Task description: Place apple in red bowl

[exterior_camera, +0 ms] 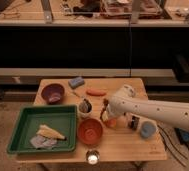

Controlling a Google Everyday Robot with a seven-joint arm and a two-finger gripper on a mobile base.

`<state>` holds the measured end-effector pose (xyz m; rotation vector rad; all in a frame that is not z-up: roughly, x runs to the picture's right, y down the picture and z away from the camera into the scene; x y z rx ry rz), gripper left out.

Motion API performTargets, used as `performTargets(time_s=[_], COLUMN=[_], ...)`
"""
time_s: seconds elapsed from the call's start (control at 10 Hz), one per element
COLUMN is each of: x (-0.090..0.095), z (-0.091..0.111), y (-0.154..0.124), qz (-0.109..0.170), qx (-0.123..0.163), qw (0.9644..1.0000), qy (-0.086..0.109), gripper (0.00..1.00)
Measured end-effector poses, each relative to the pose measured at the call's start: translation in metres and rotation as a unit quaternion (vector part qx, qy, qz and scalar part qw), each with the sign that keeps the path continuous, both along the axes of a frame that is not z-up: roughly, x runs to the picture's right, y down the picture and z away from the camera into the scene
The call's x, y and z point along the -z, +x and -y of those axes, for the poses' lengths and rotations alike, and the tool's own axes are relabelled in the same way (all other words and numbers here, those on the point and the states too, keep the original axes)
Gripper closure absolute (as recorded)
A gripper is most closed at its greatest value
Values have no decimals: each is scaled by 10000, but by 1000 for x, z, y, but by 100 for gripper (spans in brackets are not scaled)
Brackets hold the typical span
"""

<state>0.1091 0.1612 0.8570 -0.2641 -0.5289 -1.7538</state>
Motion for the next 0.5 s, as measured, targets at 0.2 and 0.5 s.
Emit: performTargets(time_s=[0.2, 0.5], x=[4, 10], z=[-6, 1], y=[-1, 8], qz=[-32, -161], qx=[52, -83], qw=[9998, 9986], qy=[-199, -496], gripper=[82, 100])
